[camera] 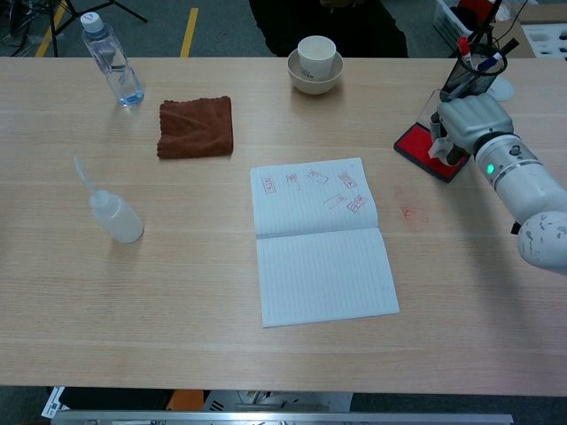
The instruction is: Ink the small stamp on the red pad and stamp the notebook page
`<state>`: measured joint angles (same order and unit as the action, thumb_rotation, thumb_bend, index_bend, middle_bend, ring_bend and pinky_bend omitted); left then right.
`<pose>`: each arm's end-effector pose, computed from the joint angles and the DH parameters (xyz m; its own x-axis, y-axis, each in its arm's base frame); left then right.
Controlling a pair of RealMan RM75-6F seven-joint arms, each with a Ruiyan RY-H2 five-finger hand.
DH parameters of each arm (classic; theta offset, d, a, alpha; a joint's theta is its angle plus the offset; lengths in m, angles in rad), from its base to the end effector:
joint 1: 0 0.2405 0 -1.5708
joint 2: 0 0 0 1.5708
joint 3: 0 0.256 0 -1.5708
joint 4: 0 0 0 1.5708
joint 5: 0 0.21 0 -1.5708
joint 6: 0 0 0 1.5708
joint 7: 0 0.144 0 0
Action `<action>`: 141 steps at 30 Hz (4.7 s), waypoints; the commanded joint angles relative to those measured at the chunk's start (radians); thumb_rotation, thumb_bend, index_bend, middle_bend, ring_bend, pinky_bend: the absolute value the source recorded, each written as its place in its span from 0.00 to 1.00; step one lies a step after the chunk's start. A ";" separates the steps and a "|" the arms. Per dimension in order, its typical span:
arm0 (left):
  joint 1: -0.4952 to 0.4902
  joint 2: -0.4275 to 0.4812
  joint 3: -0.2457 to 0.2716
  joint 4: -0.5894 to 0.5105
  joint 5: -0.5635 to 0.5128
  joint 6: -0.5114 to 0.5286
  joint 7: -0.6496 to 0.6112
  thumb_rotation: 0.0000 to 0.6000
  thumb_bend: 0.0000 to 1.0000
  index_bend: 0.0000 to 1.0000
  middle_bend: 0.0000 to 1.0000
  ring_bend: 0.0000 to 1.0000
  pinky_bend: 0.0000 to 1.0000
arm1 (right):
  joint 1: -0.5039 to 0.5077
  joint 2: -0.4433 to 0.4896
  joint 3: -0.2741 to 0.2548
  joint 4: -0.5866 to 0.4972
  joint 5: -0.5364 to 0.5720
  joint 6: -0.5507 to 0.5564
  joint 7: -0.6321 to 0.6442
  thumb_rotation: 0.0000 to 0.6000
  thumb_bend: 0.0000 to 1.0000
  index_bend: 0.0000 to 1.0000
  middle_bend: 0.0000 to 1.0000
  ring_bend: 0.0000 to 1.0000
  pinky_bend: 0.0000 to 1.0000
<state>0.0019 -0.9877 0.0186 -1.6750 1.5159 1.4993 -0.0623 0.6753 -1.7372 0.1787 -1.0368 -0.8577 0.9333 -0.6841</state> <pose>-0.3239 0.1387 0.1874 0.3991 0.0868 0.9128 0.9121 0.0640 -0.4049 -0.2597 -0.3676 -0.0319 0.7058 -0.2942 0.6445 -0.6893 -0.0756 0.7205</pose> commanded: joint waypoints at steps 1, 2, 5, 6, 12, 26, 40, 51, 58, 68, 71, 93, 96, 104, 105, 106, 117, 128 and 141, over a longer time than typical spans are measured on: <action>0.000 0.001 0.000 -0.001 -0.002 -0.002 0.001 1.00 0.34 0.12 0.10 0.02 0.05 | 0.001 -0.002 0.001 0.002 0.002 -0.001 -0.001 1.00 0.35 0.63 0.44 0.24 0.21; 0.000 0.001 0.000 -0.001 -0.003 -0.002 0.002 1.00 0.34 0.12 0.10 0.02 0.05 | 0.001 -0.002 0.001 0.003 0.002 -0.001 -0.002 1.00 0.35 0.63 0.44 0.24 0.21; 0.000 0.001 0.000 -0.002 -0.004 -0.003 0.002 1.00 0.34 0.12 0.10 0.02 0.05 | 0.001 -0.004 0.002 0.005 0.003 -0.003 -0.002 1.00 0.35 0.63 0.44 0.24 0.21; 0.000 0.001 0.000 -0.002 -0.005 -0.003 0.002 1.00 0.34 0.12 0.10 0.02 0.05 | 0.001 -0.004 0.002 0.004 0.002 -0.003 -0.001 1.00 0.35 0.63 0.44 0.24 0.21; 0.001 0.003 0.000 -0.004 -0.006 -0.004 0.002 1.00 0.34 0.12 0.10 0.02 0.05 | 0.002 -0.006 0.004 0.000 0.000 -0.003 -0.001 1.00 0.35 0.63 0.44 0.24 0.21; 0.003 0.007 0.001 -0.008 -0.004 0.000 -0.001 1.00 0.34 0.13 0.09 0.02 0.05 | -0.008 0.050 0.008 -0.099 -0.032 0.015 0.032 1.00 0.35 0.63 0.44 0.24 0.21; 0.007 0.014 0.005 -0.026 0.013 0.012 0.006 1.00 0.34 0.12 0.09 0.02 0.05 | -0.002 0.171 -0.011 -0.427 -0.134 0.058 0.050 1.00 0.35 0.63 0.44 0.24 0.21; 0.014 0.020 0.010 -0.037 0.014 0.019 0.011 1.00 0.34 0.12 0.09 0.02 0.05 | 0.018 0.200 -0.075 -0.588 -0.208 0.060 0.009 1.00 0.34 0.63 0.44 0.24 0.21; 0.013 0.021 0.012 -0.043 0.017 0.015 0.018 1.00 0.34 0.12 0.09 0.02 0.05 | 0.039 0.162 -0.089 -0.567 -0.208 0.058 -0.027 1.00 0.34 0.63 0.44 0.24 0.21; 0.020 0.026 0.014 -0.047 0.015 0.022 0.016 1.00 0.34 0.12 0.09 0.02 0.05 | 0.094 0.051 -0.066 -0.478 -0.166 0.037 -0.074 1.00 0.34 0.63 0.44 0.24 0.21; 0.023 0.027 0.015 -0.048 0.017 0.026 0.016 1.00 0.34 0.12 0.09 0.02 0.05 | 0.111 0.023 -0.058 -0.454 -0.151 0.035 -0.092 1.00 0.34 0.63 0.44 0.24 0.21; 0.023 0.025 0.013 -0.035 -0.001 0.012 0.012 1.00 0.34 0.12 0.09 0.02 0.05 | 0.172 -0.092 -0.043 -0.269 -0.100 0.009 -0.109 1.00 0.34 0.63 0.44 0.24 0.21; 0.022 0.025 0.012 -0.033 -0.003 0.009 0.012 1.00 0.34 0.12 0.09 0.02 0.05 | 0.175 -0.102 -0.045 -0.250 -0.101 0.005 -0.105 1.00 0.34 0.63 0.44 0.24 0.21; 0.021 0.023 0.012 -0.031 -0.007 0.004 0.013 1.00 0.34 0.12 0.09 0.02 0.05 | 0.182 -0.129 -0.050 -0.205 -0.092 -0.008 -0.107 1.00 0.34 0.63 0.44 0.24 0.21; 0.021 0.023 0.011 -0.031 -0.008 0.003 0.013 1.00 0.34 0.12 0.09 0.02 0.05 | 0.183 -0.134 -0.050 -0.197 -0.090 -0.010 -0.109 1.00 0.34 0.63 0.44 0.24 0.21; 0.021 0.023 0.011 -0.031 -0.008 0.003 0.014 1.00 0.34 0.12 0.09 0.02 0.05 | 0.184 -0.138 -0.050 -0.193 -0.088 -0.012 -0.109 1.00 0.34 0.63 0.44 0.24 0.21; 0.021 0.022 0.009 -0.026 -0.012 0.002 0.008 1.00 0.34 0.12 0.09 0.02 0.05 | 0.193 -0.165 -0.044 -0.155 -0.074 -0.022 -0.119 1.00 0.34 0.63 0.44 0.24 0.21; 0.022 0.021 0.008 -0.021 -0.016 0.001 0.003 1.00 0.34 0.12 0.09 0.02 0.05 | 0.196 -0.178 -0.040 -0.133 -0.065 -0.026 -0.123 1.00 0.34 0.63 0.44 0.24 0.21; 0.025 0.022 0.008 -0.019 -0.017 0.003 0.001 1.00 0.34 0.12 0.09 0.02 0.05 | 0.196 -0.181 -0.038 -0.129 -0.062 -0.027 -0.123 1.00 0.34 0.63 0.44 0.24 0.21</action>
<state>0.0266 -0.9658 0.0262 -1.6943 1.4986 1.5026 -0.0617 0.8714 -1.9184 0.1404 -1.1660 -0.9196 0.9069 -0.8072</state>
